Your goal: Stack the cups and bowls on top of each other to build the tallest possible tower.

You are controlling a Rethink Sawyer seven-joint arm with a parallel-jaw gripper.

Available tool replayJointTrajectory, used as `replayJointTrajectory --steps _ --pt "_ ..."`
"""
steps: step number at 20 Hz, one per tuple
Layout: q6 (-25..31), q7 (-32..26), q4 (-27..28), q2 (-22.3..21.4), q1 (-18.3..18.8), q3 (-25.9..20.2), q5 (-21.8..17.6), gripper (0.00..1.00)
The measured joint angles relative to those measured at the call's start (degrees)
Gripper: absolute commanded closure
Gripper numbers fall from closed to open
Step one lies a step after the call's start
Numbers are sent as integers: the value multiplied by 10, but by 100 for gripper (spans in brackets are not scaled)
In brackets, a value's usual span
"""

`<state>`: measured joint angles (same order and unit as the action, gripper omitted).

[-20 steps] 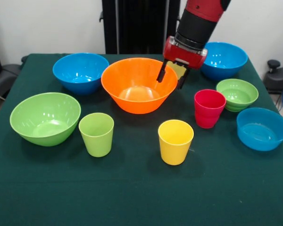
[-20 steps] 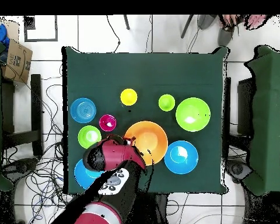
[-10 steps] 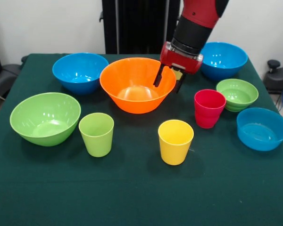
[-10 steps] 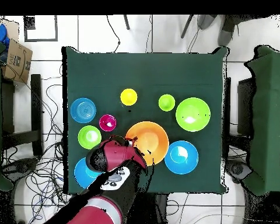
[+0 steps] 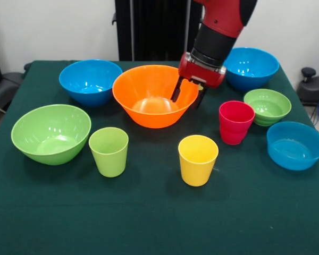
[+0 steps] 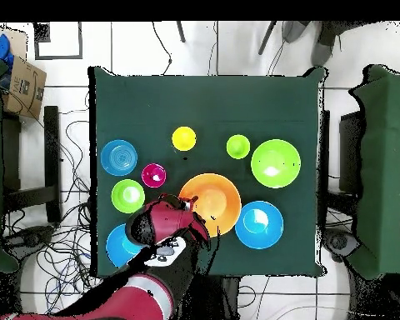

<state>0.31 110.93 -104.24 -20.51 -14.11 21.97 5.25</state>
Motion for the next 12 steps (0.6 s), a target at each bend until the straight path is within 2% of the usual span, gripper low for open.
replayJointTrajectory --steps 12 --pt "0 0 0 4 7 0 14 0"
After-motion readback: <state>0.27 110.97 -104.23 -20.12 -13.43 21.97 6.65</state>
